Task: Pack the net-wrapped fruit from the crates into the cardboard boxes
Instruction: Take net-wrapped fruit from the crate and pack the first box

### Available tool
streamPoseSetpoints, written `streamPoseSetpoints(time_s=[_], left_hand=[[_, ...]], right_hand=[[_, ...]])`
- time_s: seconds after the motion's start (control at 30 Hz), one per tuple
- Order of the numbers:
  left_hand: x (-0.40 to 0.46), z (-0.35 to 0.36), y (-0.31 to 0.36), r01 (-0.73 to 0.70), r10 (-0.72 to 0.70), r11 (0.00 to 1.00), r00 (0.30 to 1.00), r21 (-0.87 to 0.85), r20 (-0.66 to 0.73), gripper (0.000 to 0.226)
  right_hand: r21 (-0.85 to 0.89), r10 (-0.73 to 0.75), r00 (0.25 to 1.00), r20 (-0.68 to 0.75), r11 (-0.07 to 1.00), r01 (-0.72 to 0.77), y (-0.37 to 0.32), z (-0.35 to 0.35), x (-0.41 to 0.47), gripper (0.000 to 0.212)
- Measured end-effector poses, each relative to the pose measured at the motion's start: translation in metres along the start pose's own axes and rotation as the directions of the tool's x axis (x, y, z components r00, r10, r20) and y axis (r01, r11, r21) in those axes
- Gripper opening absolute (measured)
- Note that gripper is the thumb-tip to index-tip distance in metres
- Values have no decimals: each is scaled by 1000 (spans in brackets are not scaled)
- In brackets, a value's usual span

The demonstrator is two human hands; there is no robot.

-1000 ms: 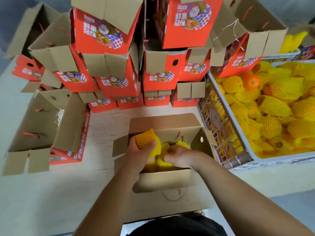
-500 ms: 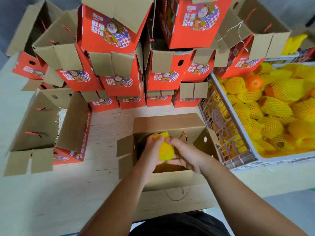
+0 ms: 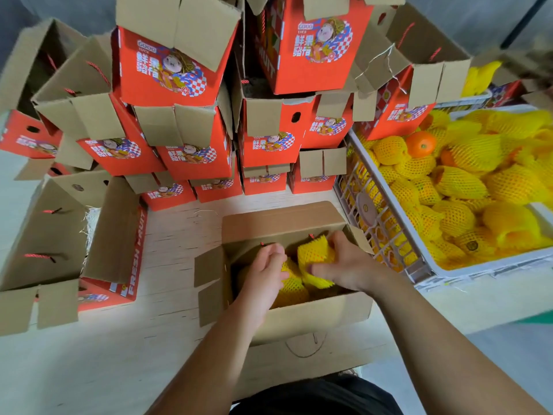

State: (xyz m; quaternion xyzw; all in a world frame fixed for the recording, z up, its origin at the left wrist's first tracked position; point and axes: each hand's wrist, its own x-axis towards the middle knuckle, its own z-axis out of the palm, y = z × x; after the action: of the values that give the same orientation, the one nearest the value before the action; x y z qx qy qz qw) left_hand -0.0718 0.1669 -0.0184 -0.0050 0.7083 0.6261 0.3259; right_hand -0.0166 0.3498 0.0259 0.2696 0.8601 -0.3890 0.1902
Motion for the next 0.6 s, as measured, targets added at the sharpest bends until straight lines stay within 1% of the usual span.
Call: streamPoseSetpoints(time_s=[0.03,0.07,0.1,0.13,0.17,0.2,0.3,0.37,0.43,0.47,0.53,0.6], left_hand=[[0,-1,0,3,-3,1000,1000,13,-28,26],[0,-2,-1,2,-1,1000,999,22,-43,26],[1,-2,-1,-2,3,1000,999,21,-50,27],[1,-2,-1,-6,7,1000,998,20,-54,27],[1,-1,-2,-7,8,1000,998,21,-58,28],[1,0,-3,-6,7,1000,998,26,-60,27],[2,3,-7,-10,16,997,997,79,-73,26],[5,5,-9,-63,81,982,992,176,-96,22],[7,11,-7,-132,161,959,982,250,-101,18],[7,17,-5,-164,194,951,976,263,-94,17],[7,34,1,-233,258,929,965,289,-54,18],[8,59,10,-311,322,905,947,290,10,20]], right_hand=[[-195,85,995,52,978,-73,-1,0,1,76],[-362,142,984,108,928,-94,-3,2,3,63],[-484,164,969,183,873,-57,-7,5,4,41],[-543,168,952,255,840,-3,-9,10,6,24],[-575,168,932,320,817,51,-11,16,8,20],[-577,149,923,354,812,90,-11,21,10,26],[-526,118,920,373,844,105,-8,24,16,27],[-428,77,947,312,901,68,0,24,22,26],[-240,-45,991,128,968,75,8,20,22,18],[-138,-108,994,17,984,109,12,16,19,12],[61,-192,971,-143,977,202,18,5,11,8],[150,-270,936,-227,940,307,22,-10,1,8]])
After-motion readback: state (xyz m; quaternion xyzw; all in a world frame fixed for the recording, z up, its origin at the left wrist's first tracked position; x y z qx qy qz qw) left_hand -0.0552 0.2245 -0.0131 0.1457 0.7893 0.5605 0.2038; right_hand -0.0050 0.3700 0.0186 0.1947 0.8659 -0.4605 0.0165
